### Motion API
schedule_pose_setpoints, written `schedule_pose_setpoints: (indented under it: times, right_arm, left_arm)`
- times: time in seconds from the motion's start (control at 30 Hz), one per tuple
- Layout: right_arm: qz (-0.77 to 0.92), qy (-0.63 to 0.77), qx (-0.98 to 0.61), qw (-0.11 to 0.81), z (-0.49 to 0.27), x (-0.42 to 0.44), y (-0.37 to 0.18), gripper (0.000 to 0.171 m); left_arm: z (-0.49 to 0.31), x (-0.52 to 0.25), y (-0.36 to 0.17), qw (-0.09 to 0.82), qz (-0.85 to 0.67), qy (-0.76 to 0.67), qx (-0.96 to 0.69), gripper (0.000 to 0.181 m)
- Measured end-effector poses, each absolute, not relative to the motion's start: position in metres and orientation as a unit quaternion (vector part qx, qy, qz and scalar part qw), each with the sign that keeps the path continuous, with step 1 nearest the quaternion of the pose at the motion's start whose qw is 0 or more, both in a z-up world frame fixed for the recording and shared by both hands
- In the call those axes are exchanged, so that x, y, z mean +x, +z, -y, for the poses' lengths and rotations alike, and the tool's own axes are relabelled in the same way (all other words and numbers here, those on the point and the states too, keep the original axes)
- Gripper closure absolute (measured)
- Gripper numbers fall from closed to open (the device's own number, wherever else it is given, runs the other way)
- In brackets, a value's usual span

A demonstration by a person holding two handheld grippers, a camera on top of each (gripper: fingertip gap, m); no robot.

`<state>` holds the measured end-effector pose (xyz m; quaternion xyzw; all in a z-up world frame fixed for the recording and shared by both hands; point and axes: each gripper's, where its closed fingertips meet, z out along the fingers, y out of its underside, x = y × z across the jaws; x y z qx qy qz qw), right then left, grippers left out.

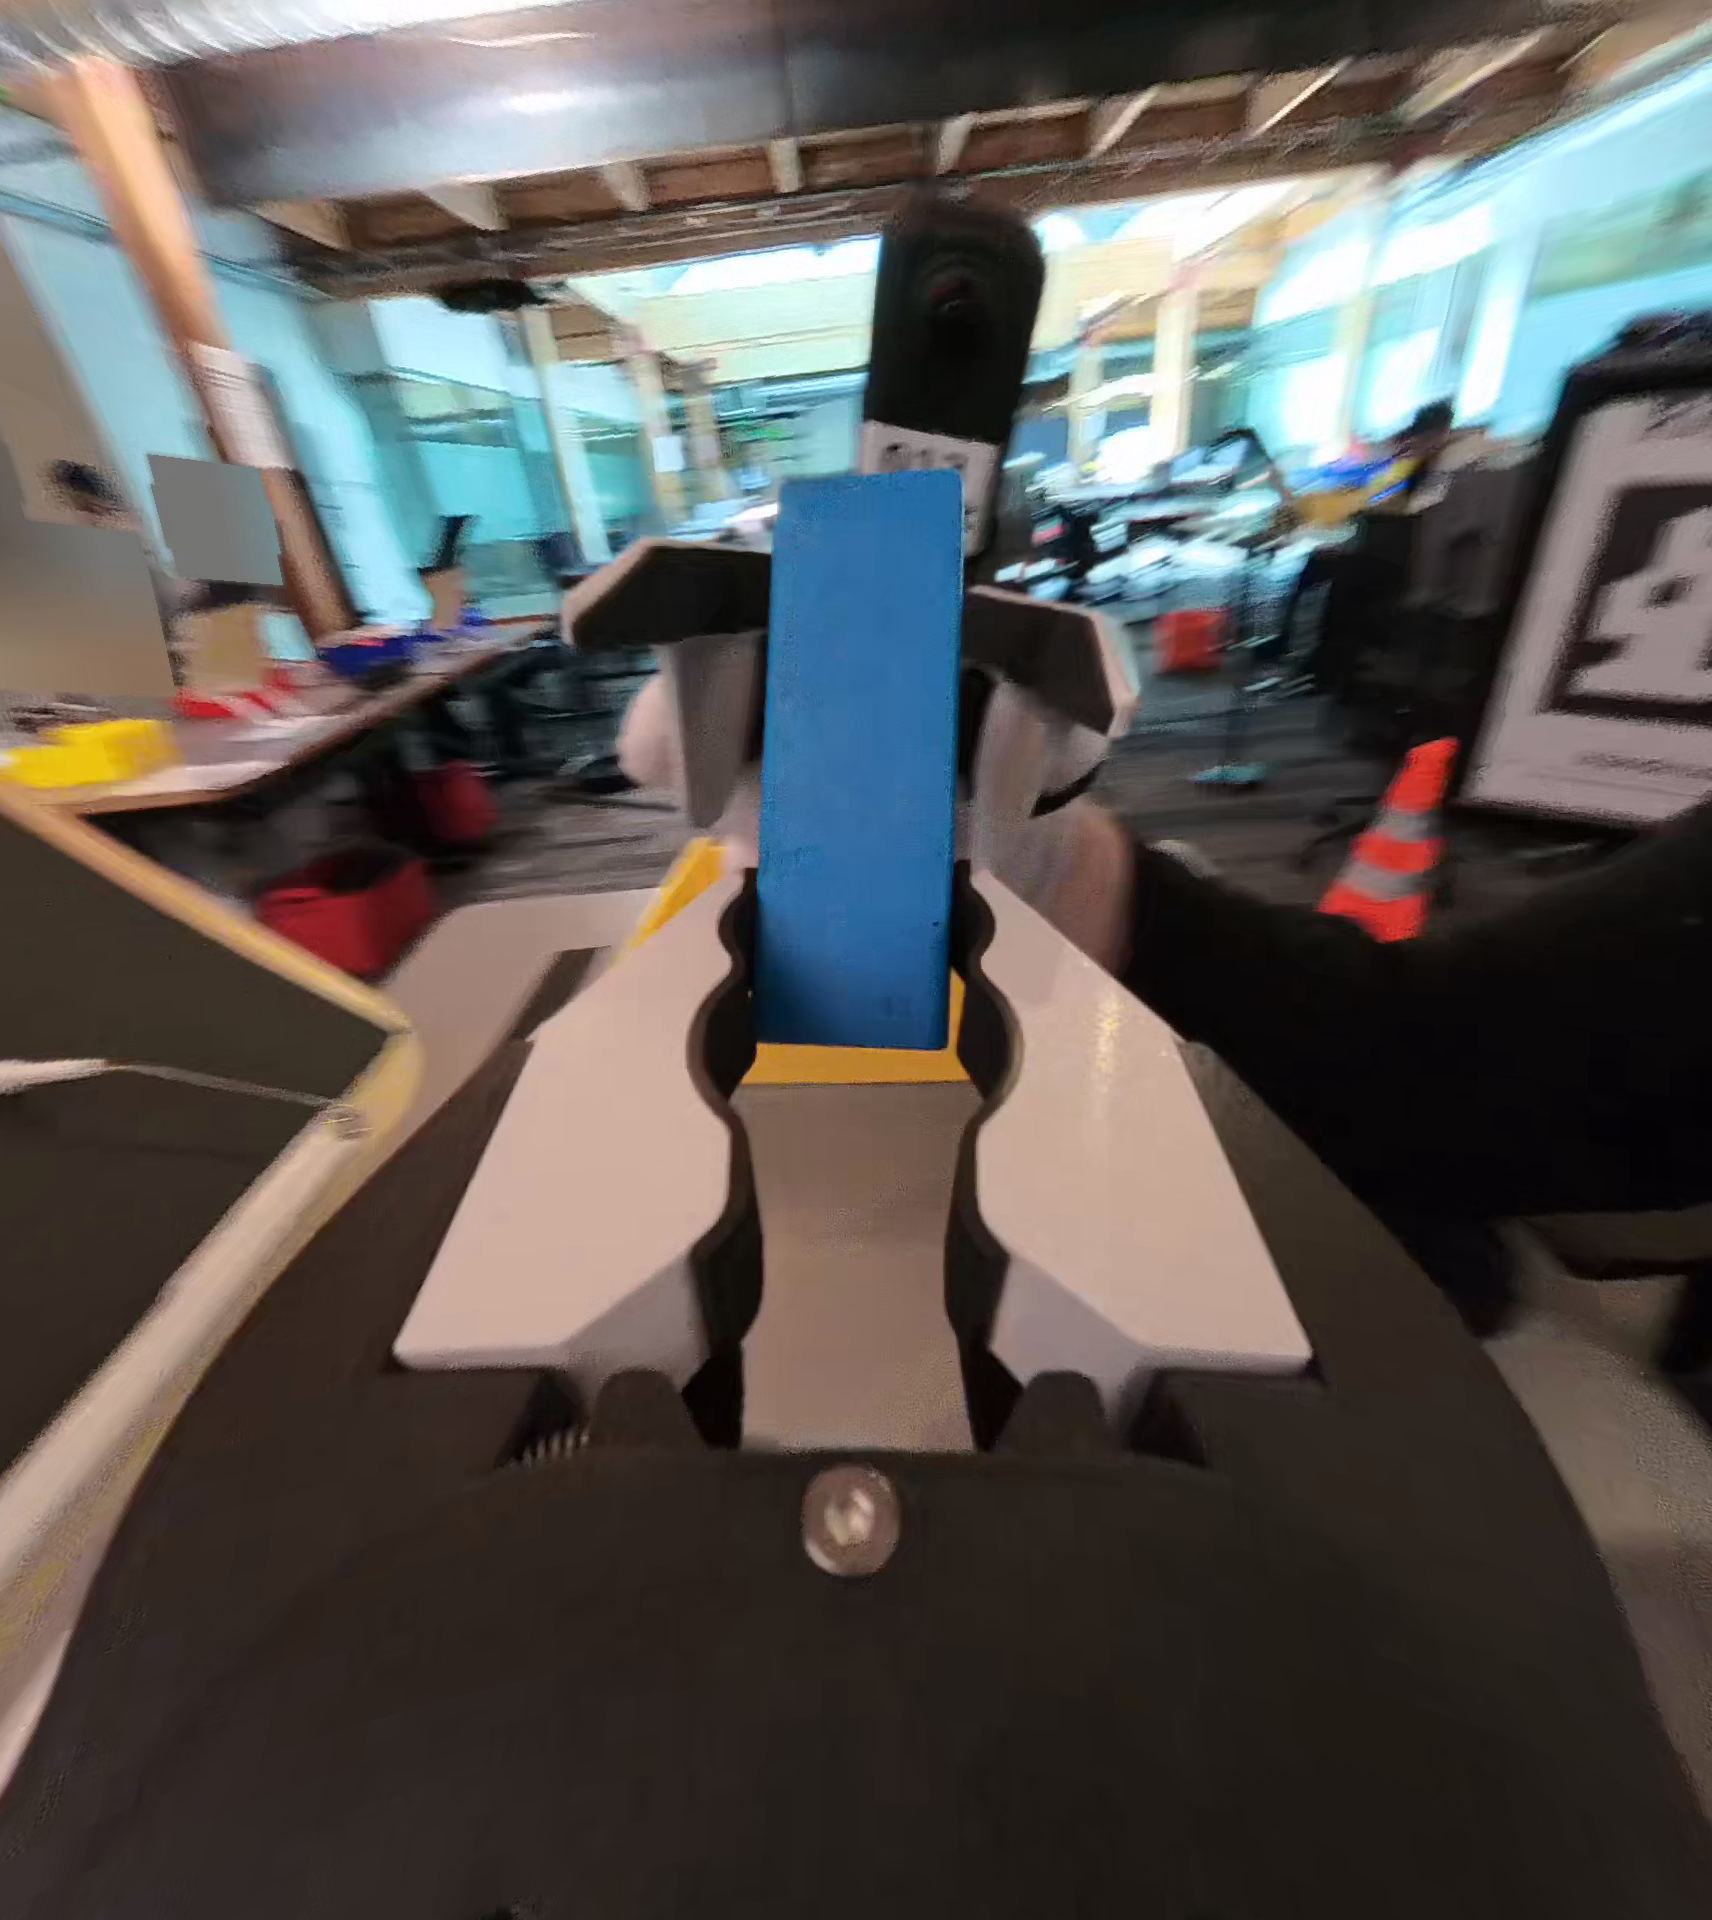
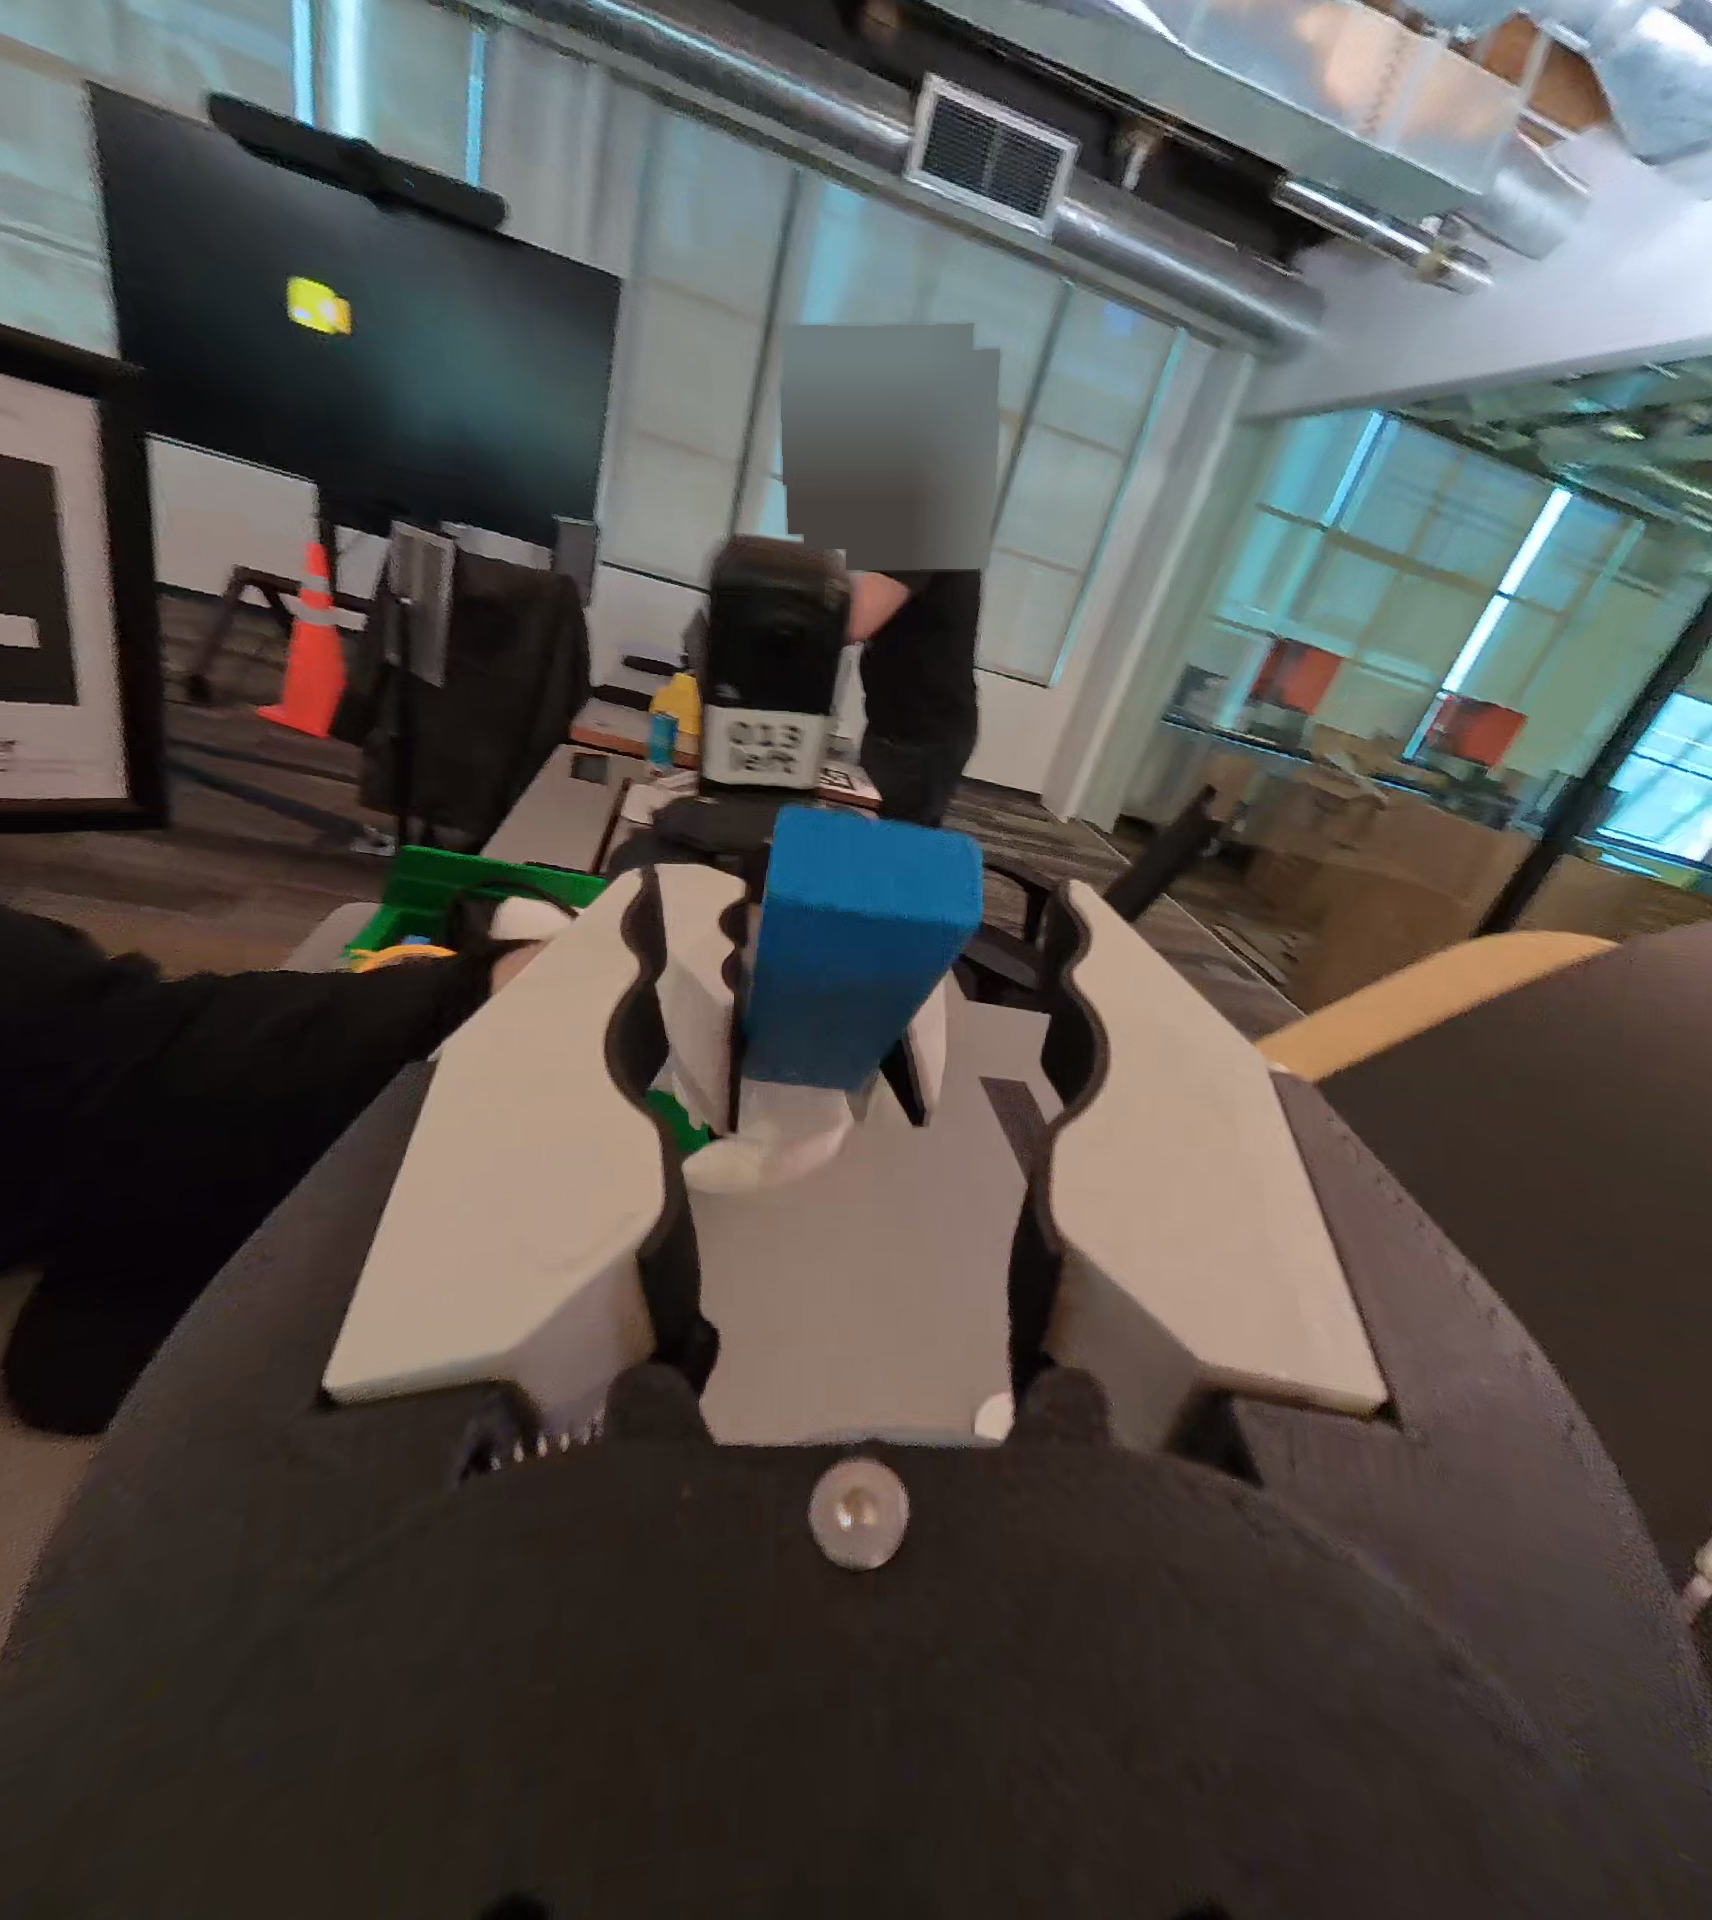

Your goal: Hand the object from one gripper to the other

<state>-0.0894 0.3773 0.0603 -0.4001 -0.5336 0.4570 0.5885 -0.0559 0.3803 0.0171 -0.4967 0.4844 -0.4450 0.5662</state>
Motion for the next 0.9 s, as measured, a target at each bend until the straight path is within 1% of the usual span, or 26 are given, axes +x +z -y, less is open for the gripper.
schedule_pose_setpoints:
  times: [0.07, 0.17, 0.23, 0.27, 0.33, 0.4, 0.47, 0.53, 0.77, 0.9]
  right_arm:
    - [0.524, 0.440, -0.420, 0.596, -0.384, -0.080, 0.065, 0.107]
    - [0.528, 0.394, -0.439, 0.611, -0.389, -0.064, 0.068, 0.108]
    - [0.558, 0.298, -0.426, 0.647, -0.390, -0.056, 0.066, 0.108]
    - [0.581, 0.235, -0.405, 0.665, -0.387, -0.052, 0.063, 0.107]
    - [0.628, 0.105, -0.347, 0.688, -0.377, -0.050, 0.058, 0.108]
    - [0.667, 0.011, -0.320, 0.672, -0.369, -0.053, 0.047, 0.105]
    - [0.697, -0.026, -0.300, 0.651, -0.356, -0.060, 0.038, 0.105]
    - [0.713, -0.035, -0.272, 0.646, -0.341, -0.070, 0.035, 0.108]
    - [0.733, -0.159, -0.229, 0.621, -0.340, -0.094, 0.022, 0.129]
    - [0.743, -0.186, -0.216, 0.606, -0.339, -0.104, 0.014, 0.155]
  left_arm:
    - [-0.390, -0.059, 0.014, 0.608, -0.504, -0.339, -0.512, 0.147]
    - [-0.401, -0.067, 0.013, 0.646, -0.533, -0.168, -0.519, 0.147]
    - [-0.398, -0.071, 0.013, 0.648, -0.553, -0.095, -0.516, 0.147]
    - [-0.395, -0.072, 0.011, 0.635, -0.563, -0.086, -0.522, 0.147]
    - [-0.385, -0.073, 0.008, 0.608, -0.574, -0.110, -0.538, 0.147]
    - [-0.374, -0.076, 0.008, 0.583, -0.575, -0.176, -0.547, 0.147]
    - [-0.363, -0.082, 0.004, 0.547, -0.578, -0.243, -0.555, 0.147]
    - [-0.358, -0.090, 0.004, 0.531, -0.577, -0.270, -0.558, 0.147]
    - [-0.329, -0.100, -0.001, 0.459, -0.594, -0.365, -0.550, 0.147]
    - [-0.322, -0.102, -0.007, 0.431, -0.602, -0.389, -0.548, 0.147]
